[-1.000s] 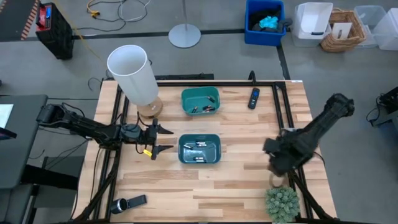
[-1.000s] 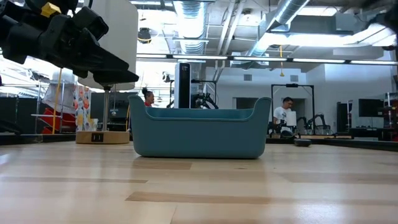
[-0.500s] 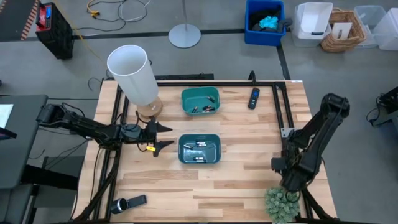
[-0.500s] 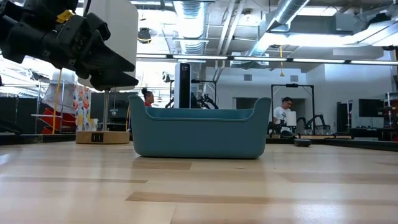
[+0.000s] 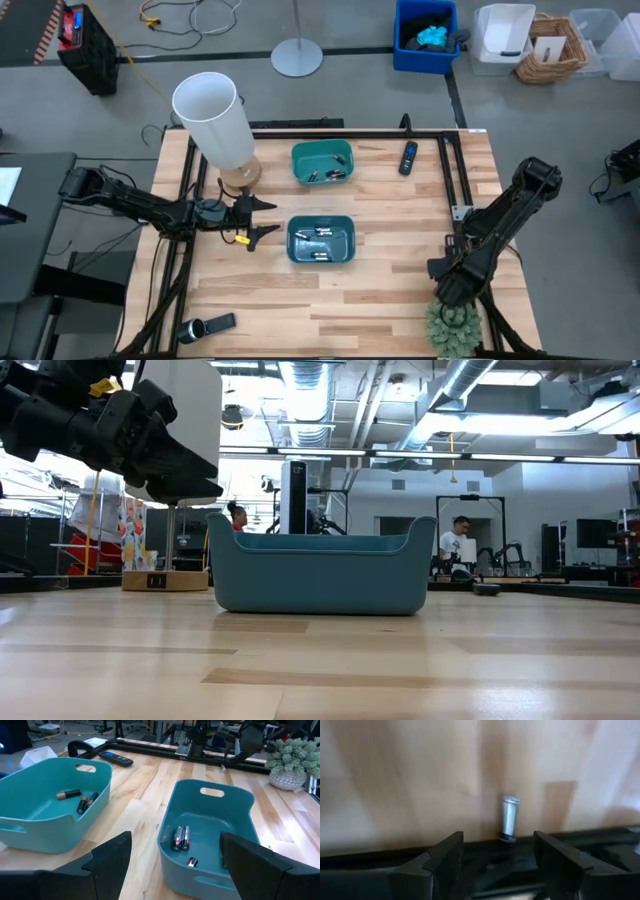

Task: Sort batteries
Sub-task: Put the silver battery into the blue bin

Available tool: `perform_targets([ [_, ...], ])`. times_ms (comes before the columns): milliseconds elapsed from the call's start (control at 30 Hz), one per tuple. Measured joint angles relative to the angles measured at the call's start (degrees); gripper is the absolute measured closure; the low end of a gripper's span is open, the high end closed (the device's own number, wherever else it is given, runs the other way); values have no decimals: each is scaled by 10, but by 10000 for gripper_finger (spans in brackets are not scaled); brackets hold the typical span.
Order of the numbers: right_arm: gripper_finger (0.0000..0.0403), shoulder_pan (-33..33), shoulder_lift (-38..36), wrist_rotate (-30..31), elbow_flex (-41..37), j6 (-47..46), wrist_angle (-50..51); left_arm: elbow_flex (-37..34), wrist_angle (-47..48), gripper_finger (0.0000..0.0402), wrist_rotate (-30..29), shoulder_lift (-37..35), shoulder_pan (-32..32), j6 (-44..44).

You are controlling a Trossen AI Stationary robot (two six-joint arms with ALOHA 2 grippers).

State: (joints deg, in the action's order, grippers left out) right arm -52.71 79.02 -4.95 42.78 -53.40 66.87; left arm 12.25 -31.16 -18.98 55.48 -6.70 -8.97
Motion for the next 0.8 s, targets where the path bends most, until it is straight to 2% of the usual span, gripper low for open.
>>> perform_targets([
  [167,147,3,0,-2,0,13,-14,0,0,107,-1,0,0,8],
  [367,147,36,0,-54,-46,23,-62,0,-1,107,-8,0,0,16],
  [500,147,54,0,-55,-67,44,-93,0,0,107,-8,0,0,19],
  [800,147,76,0,-55,-79,62,-97,0,0,107,-8,0,0,26],
])
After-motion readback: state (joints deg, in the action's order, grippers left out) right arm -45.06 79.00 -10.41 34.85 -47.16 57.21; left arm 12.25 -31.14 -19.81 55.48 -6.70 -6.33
